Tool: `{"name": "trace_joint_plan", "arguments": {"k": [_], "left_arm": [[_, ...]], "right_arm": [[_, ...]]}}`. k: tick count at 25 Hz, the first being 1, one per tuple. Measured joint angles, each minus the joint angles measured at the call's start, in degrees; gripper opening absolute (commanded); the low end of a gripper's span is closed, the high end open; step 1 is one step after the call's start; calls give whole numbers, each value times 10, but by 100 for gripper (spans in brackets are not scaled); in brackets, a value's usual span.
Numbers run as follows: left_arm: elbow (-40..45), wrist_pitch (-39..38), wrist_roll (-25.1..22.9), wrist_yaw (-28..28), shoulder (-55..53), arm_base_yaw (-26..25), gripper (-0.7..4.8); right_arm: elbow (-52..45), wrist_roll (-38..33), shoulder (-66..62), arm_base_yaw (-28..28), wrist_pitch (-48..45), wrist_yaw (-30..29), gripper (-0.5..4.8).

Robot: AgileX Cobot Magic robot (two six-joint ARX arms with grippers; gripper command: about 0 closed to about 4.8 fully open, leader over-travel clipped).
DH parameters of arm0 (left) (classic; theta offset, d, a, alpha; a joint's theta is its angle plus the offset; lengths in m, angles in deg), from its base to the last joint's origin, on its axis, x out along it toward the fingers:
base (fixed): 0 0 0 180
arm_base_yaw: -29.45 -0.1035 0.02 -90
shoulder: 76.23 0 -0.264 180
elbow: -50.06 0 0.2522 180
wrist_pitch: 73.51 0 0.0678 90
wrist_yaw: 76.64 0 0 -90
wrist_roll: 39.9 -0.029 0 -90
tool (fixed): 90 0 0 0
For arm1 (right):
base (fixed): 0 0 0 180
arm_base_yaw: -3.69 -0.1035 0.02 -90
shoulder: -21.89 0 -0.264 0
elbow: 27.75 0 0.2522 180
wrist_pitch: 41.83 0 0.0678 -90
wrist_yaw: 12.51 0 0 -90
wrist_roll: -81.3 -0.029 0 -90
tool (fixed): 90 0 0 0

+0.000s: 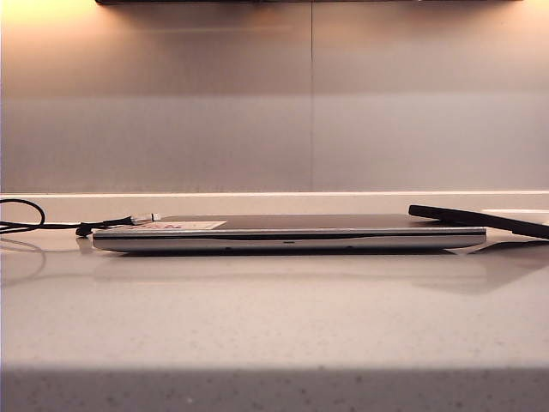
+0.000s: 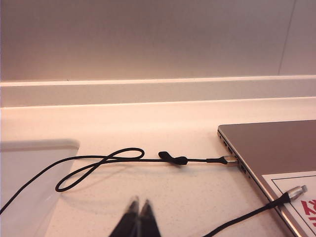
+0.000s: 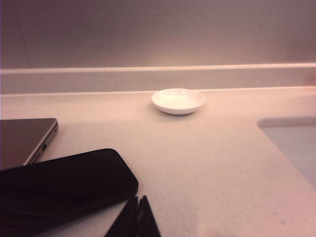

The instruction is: Pick up the charging cable and the phone, plug the charging cable into the charging port on the phone, and finally place them back on the table.

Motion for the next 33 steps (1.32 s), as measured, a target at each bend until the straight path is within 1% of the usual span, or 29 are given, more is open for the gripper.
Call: {"name": "trace_joint_plan", "arguments": {"k": [10,15,19,21,25,29,33], "left_arm": [[0,0,0,0,0,0,-6],[-2,24,28,0,0,0,-6],[-34,37,29,0,0,0,-6],[-57,41,36,0,0,0,-6],[-97,43,59,0,-14,0,-6],[-136,52,67,0,-68,0,-6],[-181,66,79,0,-159,0,-6]], "right_arm": [[0,-5,0,0,0,0,-5],[10,-5,0,0,6,0,-5],[66,-5,0,0,-3,0,-5],[99,-5,-2,0,8,0,-5],[177,-7,-57,0,27,1,-5],[255,-7,-147,0,30,0,-5],[325,-7,-232,-4,30,-1,-6]]}}
